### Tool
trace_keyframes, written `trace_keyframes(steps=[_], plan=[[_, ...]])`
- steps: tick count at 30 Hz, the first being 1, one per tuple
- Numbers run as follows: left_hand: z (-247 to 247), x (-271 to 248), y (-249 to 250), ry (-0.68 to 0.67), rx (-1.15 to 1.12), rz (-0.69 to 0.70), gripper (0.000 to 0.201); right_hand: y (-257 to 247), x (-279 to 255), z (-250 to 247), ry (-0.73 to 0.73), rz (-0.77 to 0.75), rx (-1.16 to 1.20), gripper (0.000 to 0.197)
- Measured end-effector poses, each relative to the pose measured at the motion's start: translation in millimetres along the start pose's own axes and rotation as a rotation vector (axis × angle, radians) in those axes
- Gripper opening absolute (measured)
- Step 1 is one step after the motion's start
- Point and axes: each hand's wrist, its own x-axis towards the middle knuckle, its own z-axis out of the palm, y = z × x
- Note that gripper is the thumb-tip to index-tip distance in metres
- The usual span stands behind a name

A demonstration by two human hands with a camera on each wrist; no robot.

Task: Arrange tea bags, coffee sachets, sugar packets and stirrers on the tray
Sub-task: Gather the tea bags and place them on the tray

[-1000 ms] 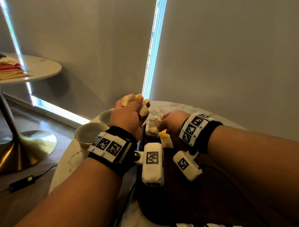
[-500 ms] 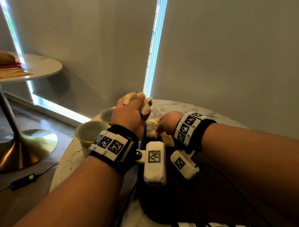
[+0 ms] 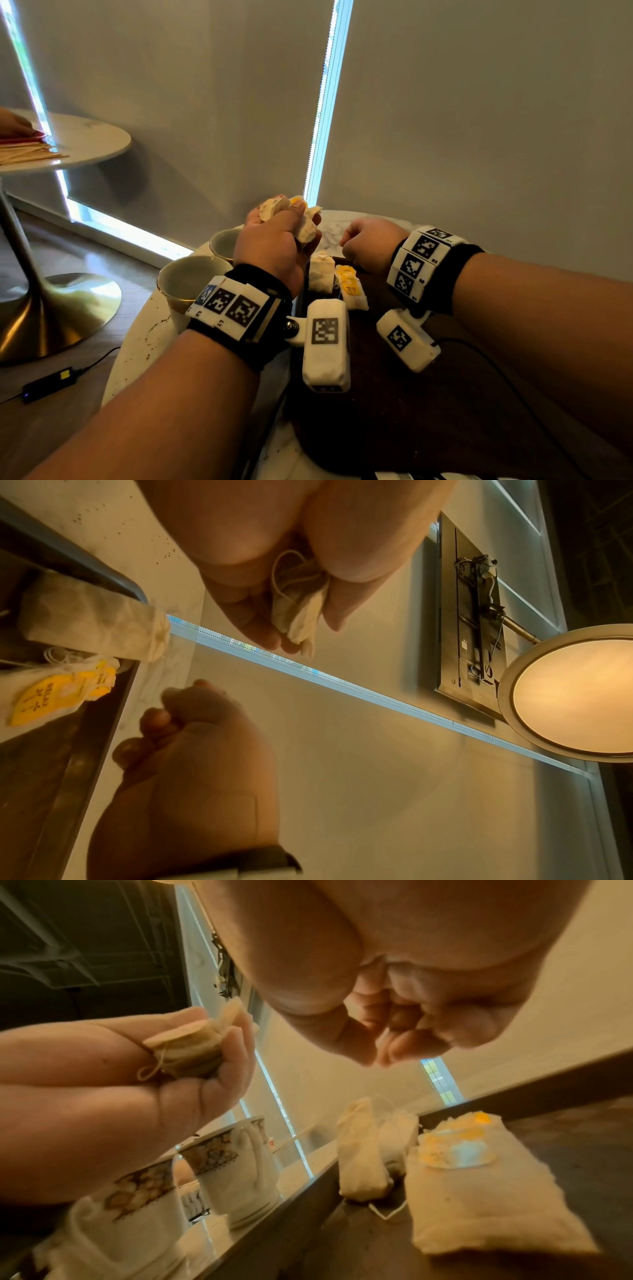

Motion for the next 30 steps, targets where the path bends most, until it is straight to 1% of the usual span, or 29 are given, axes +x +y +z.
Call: trace_keyframes(steps=[1, 2, 4, 6, 9, 13, 16, 18, 21, 25, 28, 30], plan=[[0.2, -0.2, 0.3, 0.000, -0.001, -0.001, 0.024, -4.2, -6.4, -2.6, -0.008, -0.022, 0.052, 0.019], [0.1, -0.1, 0.4, 0.001, -0.002, -0.002, 0.023, -5.7, -10.5, -2.8, -0.047, -0.021, 0.108, 0.016], [-0.1, 0.0, 0.7, 0.000, -0.002, -0.003, 0.023, -8.6, -20.2, -1.6, -0.198, 0.013, 0.190, 0.012], [-0.2, 0.1, 0.4, -0.004, 0.005, -0.004, 0.024, -9.2, -23.1, 2.9, -0.299, 0.029, 0.192, 0.013], [-0.9, 0.6, 0.5, -0.003, 0.007, -0.005, 0.025, -14.1, -25.0, 9.5, -0.334, 0.015, 0.198, 0.018], [-2.2, 2.9, -1.2, -0.006, 0.005, 0.002, 0.034, -15.2, -18.8, 17.6, -0.269, -0.016, 0.103, 0.022], [-1.9, 3.5, -1.2, -0.008, -0.004, 0.001, 0.035, -18.6, -16.2, 18.7, -0.244, 0.008, 0.100, 0.021], [-1.9, 3.5, -0.5, -0.006, -0.008, -0.007, 0.034, -20.6, -14.1, 19.0, -0.252, 0.040, 0.131, 0.022], [-2.5, 2.5, 0.3, -0.012, -0.006, -0.016, 0.034, -21.1, -9.9, 19.4, -0.249, 0.045, 0.192, 0.027], [-1.5, 1.2, 1.3, -0.015, -0.022, -0.027, 0.036, -21.7, -12.9, 14.2, -0.247, 0.114, 0.338, 0.024], [-0.5, 0.9, 1.2, -0.022, -0.036, -0.068, 0.040, -15.6, -13.5, 7.4, -0.182, 0.079, 0.417, 0.022], [-1.0, -0.3, 1.4, -0.044, -0.048, -0.110, 0.042, -8.9, -14.1, 2.3, -0.099, 0.023, 0.452, 0.014]])
